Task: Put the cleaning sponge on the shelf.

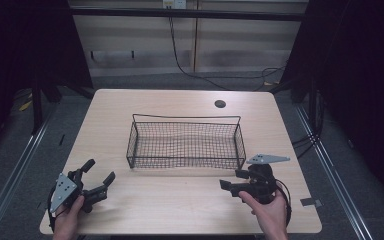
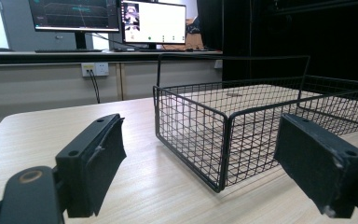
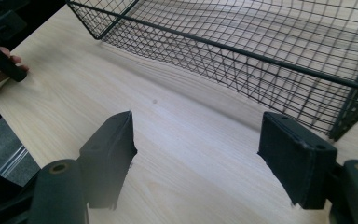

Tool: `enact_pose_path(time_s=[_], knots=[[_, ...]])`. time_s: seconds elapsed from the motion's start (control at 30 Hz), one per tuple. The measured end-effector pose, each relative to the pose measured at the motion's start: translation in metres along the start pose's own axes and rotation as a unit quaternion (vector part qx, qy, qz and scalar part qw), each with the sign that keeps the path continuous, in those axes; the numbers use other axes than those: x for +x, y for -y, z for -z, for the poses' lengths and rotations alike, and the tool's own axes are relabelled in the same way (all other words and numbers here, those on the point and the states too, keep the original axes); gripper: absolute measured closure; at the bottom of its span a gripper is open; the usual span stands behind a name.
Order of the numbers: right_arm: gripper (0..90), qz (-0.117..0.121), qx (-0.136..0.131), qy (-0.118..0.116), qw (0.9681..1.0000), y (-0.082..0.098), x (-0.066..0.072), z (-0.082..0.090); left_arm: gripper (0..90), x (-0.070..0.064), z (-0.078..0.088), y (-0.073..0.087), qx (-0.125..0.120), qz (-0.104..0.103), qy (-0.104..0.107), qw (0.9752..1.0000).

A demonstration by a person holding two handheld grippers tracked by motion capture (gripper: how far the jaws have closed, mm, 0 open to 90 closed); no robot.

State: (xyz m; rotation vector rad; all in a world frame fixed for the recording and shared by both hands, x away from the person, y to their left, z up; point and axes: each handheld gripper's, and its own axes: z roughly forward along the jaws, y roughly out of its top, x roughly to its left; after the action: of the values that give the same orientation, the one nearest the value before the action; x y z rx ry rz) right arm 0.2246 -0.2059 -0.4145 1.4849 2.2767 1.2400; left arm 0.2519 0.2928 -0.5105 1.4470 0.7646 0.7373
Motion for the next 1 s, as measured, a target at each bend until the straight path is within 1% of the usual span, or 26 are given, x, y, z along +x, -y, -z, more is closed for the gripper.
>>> enact_pose_path(time_s=[0.07, 0.13, 0.17, 0.2, 0.23, 0.3, 0.33, 0.4, 0.43, 0.47, 0.5, 0.57, 0.63, 0.67, 0.7, 0.73, 0.8, 0.87, 0.93, 0.97, 1.0], knots=[[26.8, -0.002, -0.001, 0.0, 1.0, 0.0, -0.001, 0.001, 15.6, 0.0, 0.0, 0.0, 0.0, 0.0, 0.0, 1.0], [28.3, -0.013, -0.005, 0.002, 0.9999, -0.002, -0.004, 0.007, 15.6, 0.0, 0.0, 0.0, 0.0, 0.0, 0.0, 1.0], [28.3, -0.013, -0.005, 0.002, 0.9999, -0.002, -0.004, 0.007, 15.6, 0.0, 0.0, 0.0, 0.0, 0.0, 0.0, 1.0], [28.6, -0.017, -0.004, -0.002, 0.9998, -0.004, -0.007, 0.012, 15.6, 0.0, 0.0, 0.0, 0.0, 0.0, 0.0, 1.0], [28.6, -0.017, -0.004, -0.002, 0.9998, -0.004, -0.007, 0.012, 15.6, 0.0, 0.0, 0.0, 0.0, 0.0, 0.0, 1.0], [28.5, -0.032, -0.002, -0.003, 0.9995, -0.005, -0.012, 0.017, 15.6, 0.0, 0.0, 0.0, 0.0, 0.0, 0.0, 1.0], [28.5, -0.049, 0.003, -0.005, 0.9988, -0.005, -0.016, 0.022, 15.6, 0.0, 0.0, 0.0, 0.0, 0.0, 0.0, 1.0], [28.1, -0.057, 0.008, -0.007, 0.9983, -0.006, -0.022, 0.028, 15.6, 0.0, 0.0, 0.0, 0.0, 0.0, 0.0, 1.0], [28.1, -0.057, 0.008, -0.007, 0.9983, -0.006, -0.022, 0.028, 15.6, 0.0, 0.0, 0.0, 0.0, 0.0, 0.0, 1.0], [27.1, -0.06, 0.013, -0.008, 0.9981, -0.006, -0.025, 0.03, 15.6, 0.0, 0.0, 0.0, 0.0, 0.0, 0.0, 1.0], [26.4, -0.07, 0.02, -0.022, 0.9971, -0.006, -0.032, 0.034, 15.6, 0.0, 0.0, 0.0, 0.0, 0.0, -0.001, 1.0], [25.7, -0.072, 0.028, -0.025, 0.9967, -0.005, -0.036, 0.035, 15.6, 0.0, 0.0, 0.0, 0.0, 0.0, -0.001, 1.0], [23.4, -0.081, 0.041, -0.028, 0.9954, -0.004, -0.04, 0.037, 15.6, 0.0, 0.0, 0.0, 0.0, 0.0, -0.001, 1.0], [23.4, -0.081, 0.047, -0.026, 0.9953, -0.003, -0.042, 0.038, 15.6, 0.0, 0.0, 0.0, 0.0, 0.0, -0.001, 1.0], [23.4, -0.081, 0.047, -0.026, 0.9953, -0.003, -0.042, 0.038, 15.6, 0.0, 0.0, 0.0, 0.0, 0.0, -0.001, 1.0], [23.0, -0.088, 0.064, -0.021, 0.9939, -0.003, -0.047, 0.04, 15.6, 0.0, 0.0, 0.0, 0.0, 0.0, -0.001, 1.0], [23.0, -0.093, 0.071, -0.013, 0.9931, -0.004, -0.052, 0.045, 15.6, 0.0, 0.0, 0.0, 0.0, 0.0, -0.001, 1.0], [23.0, -0.095, 0.073, -0.012, 0.9927, -0.004, -0.054, 0.047, 15.6, 0.0, 0.0, 0.0, 0.0, 0.0, -0.001, 1.0], [22.5, -0.103, 0.09, -0.001, 0.9906, -0.003, -0.061, 0.05, 15.6, 0.0, 0.0, 0.0, 0.0, 0.0, -0.001, 1.0], [22.4, -0.111, 0.104, 0.002, 0.9884, -0.002, -0.066, 0.05, 15.6, 0.0, 0.0, 0.0, 0.0, 0.0, -0.001, 1.0], [22.3, -0.115, 0.109, 0.004, 0.9874, -0.002, -0.068, 0.051, 15.6, 0.0, 0.0, 0.0, 0.0, 0.0, -0.001, 1.0]])
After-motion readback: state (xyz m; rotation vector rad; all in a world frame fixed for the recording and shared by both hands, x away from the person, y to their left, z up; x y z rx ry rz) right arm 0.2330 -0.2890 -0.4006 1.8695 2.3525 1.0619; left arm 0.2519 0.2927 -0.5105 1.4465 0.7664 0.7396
